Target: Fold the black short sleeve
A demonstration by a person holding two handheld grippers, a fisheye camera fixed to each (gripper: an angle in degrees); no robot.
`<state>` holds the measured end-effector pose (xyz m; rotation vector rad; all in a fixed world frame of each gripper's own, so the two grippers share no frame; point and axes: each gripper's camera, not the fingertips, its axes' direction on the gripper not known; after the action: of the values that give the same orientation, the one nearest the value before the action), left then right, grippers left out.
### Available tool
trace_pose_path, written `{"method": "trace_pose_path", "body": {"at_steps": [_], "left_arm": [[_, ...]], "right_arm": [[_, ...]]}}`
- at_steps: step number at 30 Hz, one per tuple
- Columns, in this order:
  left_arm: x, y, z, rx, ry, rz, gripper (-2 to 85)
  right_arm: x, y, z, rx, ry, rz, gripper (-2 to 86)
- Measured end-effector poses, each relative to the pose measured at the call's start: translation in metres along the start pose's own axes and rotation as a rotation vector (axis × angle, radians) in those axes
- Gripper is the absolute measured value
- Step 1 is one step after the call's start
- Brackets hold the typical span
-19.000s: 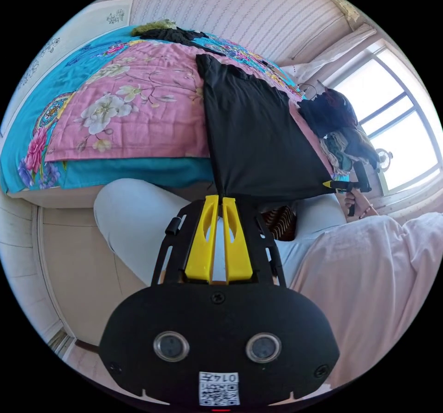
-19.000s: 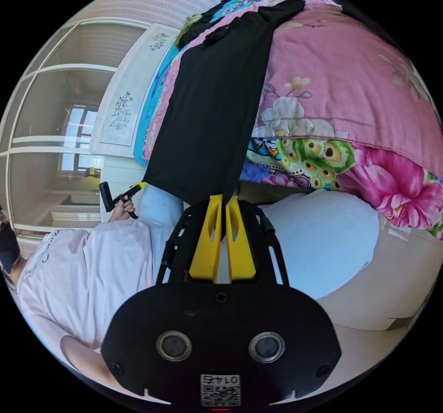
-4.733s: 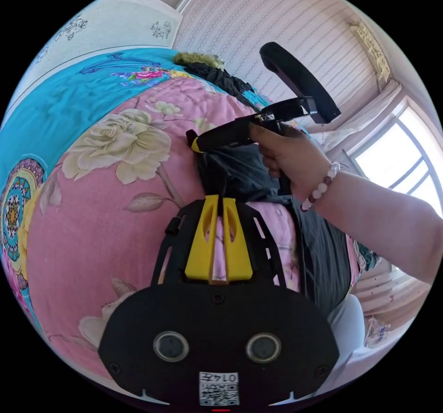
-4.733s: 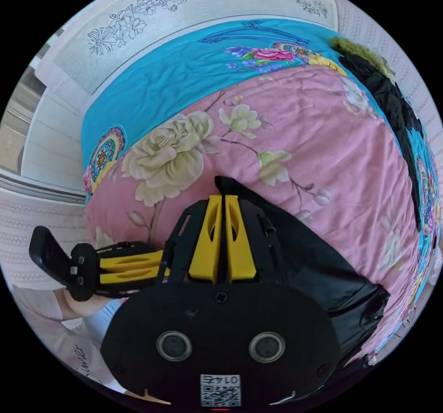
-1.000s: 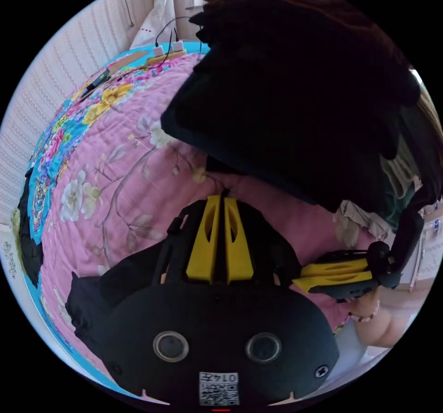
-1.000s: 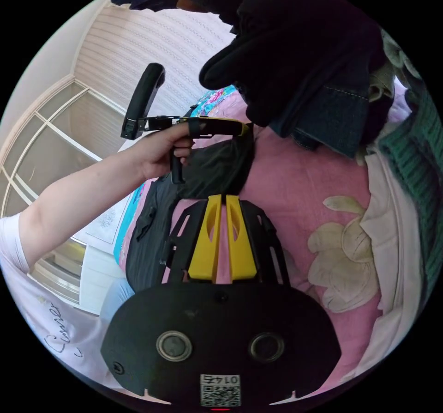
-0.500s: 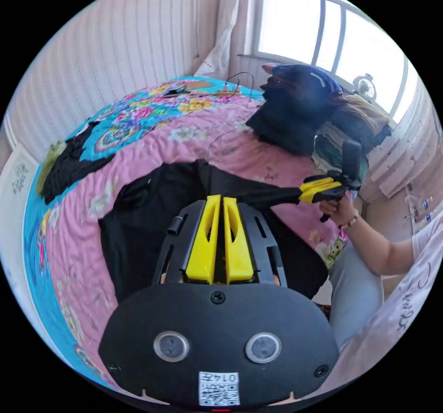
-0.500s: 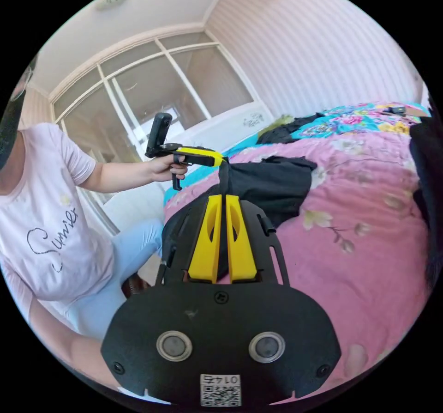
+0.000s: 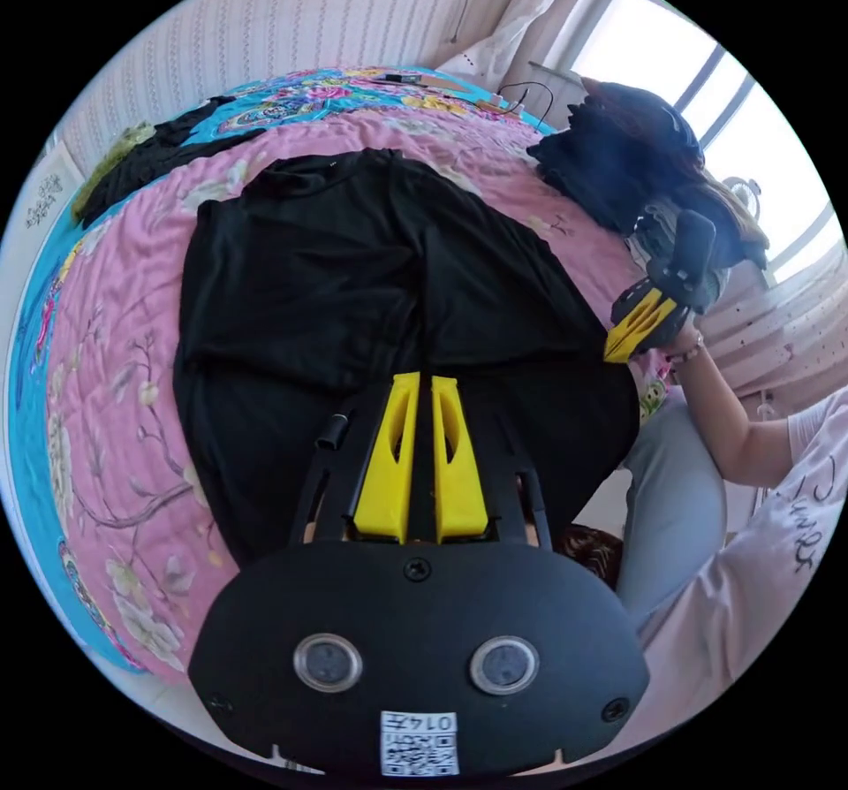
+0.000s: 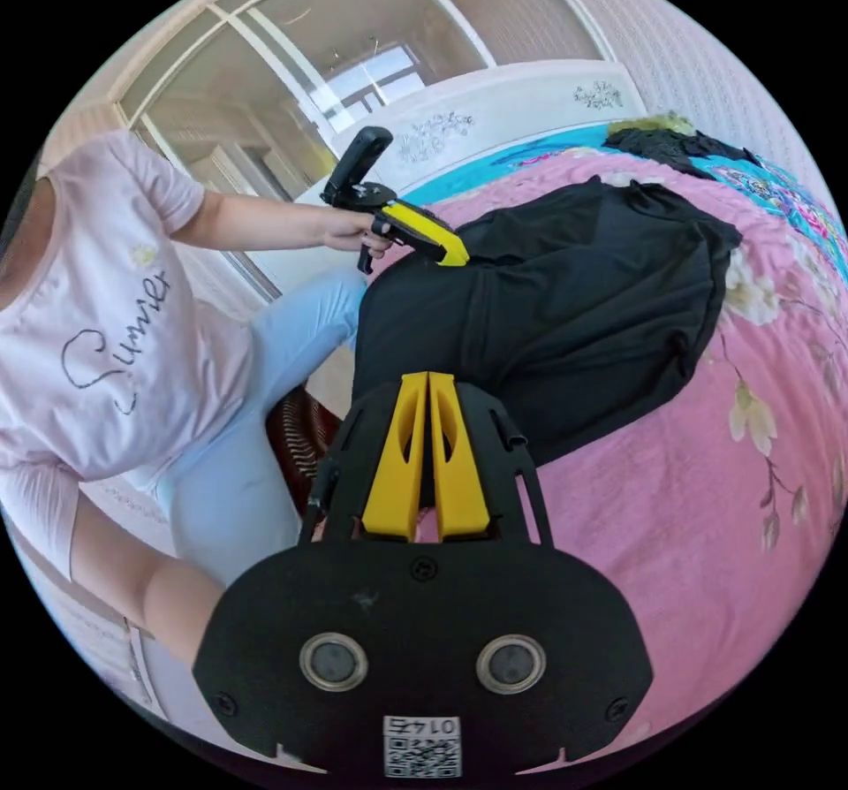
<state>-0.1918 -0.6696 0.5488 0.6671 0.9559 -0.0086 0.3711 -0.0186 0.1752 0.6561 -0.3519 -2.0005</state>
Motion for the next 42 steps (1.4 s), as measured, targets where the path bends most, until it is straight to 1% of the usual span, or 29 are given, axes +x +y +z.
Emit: {"method": "trace_pose_path", "body": {"at_steps": [1,3,4,6,9,12,15,20,22,24,27,29,33,34,36,37,40,42], "left_arm": [[-0.004,-0.001,-0.004,0.004,-0.003,0.009,0.5],[-0.021,-0.017,-0.021,0.037,-0.003,0.05,0.4],[-0.025,-0.023,-0.024,0.047,-0.001,0.06,0.4],[-0.041,-0.059,-0.028,0.105,-0.013,0.078,1.1],[-0.057,-0.113,-0.017,0.189,0.001,0.083,3.6],[-0.069,-0.168,0.008,0.19,0.002,0.077,5.8],[-0.081,-0.204,0.035,0.158,0.03,0.046,6.2],[-0.085,-0.236,0.065,0.08,0.062,0.047,4.2],[-0.084,-0.245,0.062,0.1,0.1,0.072,3.1],[-0.079,-0.254,0.057,0.109,0.139,0.146,0.4],[-0.08,-0.267,0.057,0.078,0.144,0.165,-0.7],[-0.085,-0.277,0.053,0.099,0.128,0.146,-0.8],[-0.101,-0.3,0.046,0.126,0.121,0.083,-0.6],[-0.101,-0.302,0.049,0.112,0.123,0.081,-0.5],[-0.1,-0.306,0.06,0.029,0.085,0.082,0.6],[-0.101,-0.306,0.06,0.021,0.071,0.08,1.2],[-0.111,-0.299,0.036,0.05,0.067,0.067,4.1],[-0.128,-0.282,0.003,0.083,0.066,0.053,4.8]], "right_arm": [[0.003,0.001,-0.004,0.036,0.012,0.016,1.7],[0.015,0.002,-0.021,0.205,0.142,0.13,3.2],[0.018,0.002,-0.024,0.243,0.192,0.167,3.7],[0.028,-0.002,-0.031,0.34,0.408,0.304,5.6],[0.047,-0.02,-0.023,0.301,0.544,0.399,7.5],[0.072,-0.04,-0.004,0.222,0.617,0.428,8.5],[0.091,-0.047,0.016,0.126,0.652,0.485,6.1],[0.099,-0.041,0.007,0.203,0.593,0.478,2.7],[0.106,-0.037,0.002,0.24,0.545,0.494,2.3],[0.116,-0.036,0.001,0.255,0.5,0.51,1.9],[0.118,-0.038,0.001,0.263,0.509,0.51,1.7],[0.118,-0.04,0.001,0.245,0.551,0.515,1.5],[0.121,-0.043,0.001,0.22,0.616,0.525,1.5],[0.122,-0.043,0.001,0.215,0.616,0.528,1.5],[0.127,-0.045,0.004,0.195,0.607,0.542,1.5],[0.128,-0.044,0.004,0.2,0.603,0.542,1.5],[0.131,-0.041,0.0,0.233,0.576,0.553,1.6],[0.132,-0.039,-0.003,0.257,0.562,0.564,1.6]]}}
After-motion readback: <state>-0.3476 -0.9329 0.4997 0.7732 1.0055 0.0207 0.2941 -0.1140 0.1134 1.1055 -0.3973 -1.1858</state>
